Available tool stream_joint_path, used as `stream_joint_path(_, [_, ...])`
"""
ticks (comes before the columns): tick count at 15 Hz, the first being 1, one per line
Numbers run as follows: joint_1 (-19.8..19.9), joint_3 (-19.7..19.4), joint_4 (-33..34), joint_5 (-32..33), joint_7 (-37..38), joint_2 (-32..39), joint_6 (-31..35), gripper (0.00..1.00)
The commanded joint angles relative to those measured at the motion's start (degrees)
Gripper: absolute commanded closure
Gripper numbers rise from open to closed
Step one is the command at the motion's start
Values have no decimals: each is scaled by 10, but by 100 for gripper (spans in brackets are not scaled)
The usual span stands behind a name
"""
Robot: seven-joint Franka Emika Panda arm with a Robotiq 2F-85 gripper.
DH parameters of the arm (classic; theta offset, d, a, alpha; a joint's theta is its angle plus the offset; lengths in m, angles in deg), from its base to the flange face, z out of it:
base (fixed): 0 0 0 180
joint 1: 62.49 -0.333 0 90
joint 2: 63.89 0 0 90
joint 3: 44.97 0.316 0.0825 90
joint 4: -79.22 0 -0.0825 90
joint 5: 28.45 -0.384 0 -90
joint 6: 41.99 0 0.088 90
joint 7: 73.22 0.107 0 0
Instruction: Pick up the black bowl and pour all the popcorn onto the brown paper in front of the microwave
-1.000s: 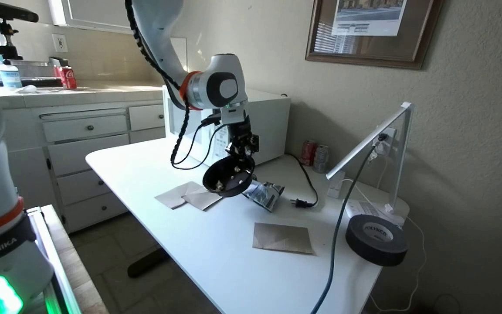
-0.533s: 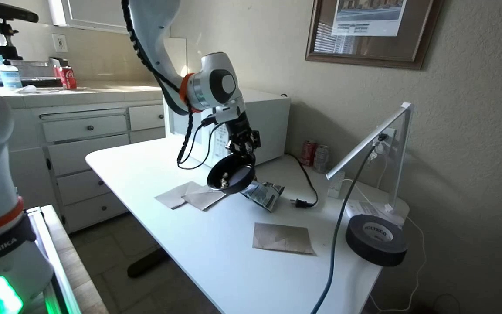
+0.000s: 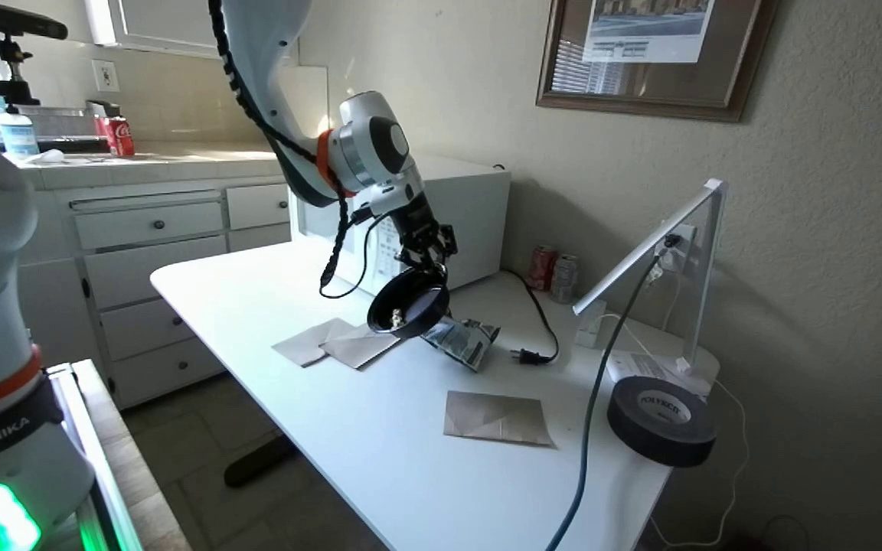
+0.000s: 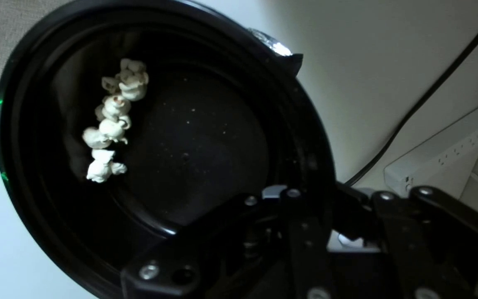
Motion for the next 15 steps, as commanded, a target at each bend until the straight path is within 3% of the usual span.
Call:
stream_joint_path(1, [0, 0, 0, 0, 0, 0, 0, 94])
stream_joint_path(3, [1, 0, 0, 0, -1, 0, 0, 99])
stream_joint_path(15, [-67, -53, -33, 178, 196, -65, -34, 99])
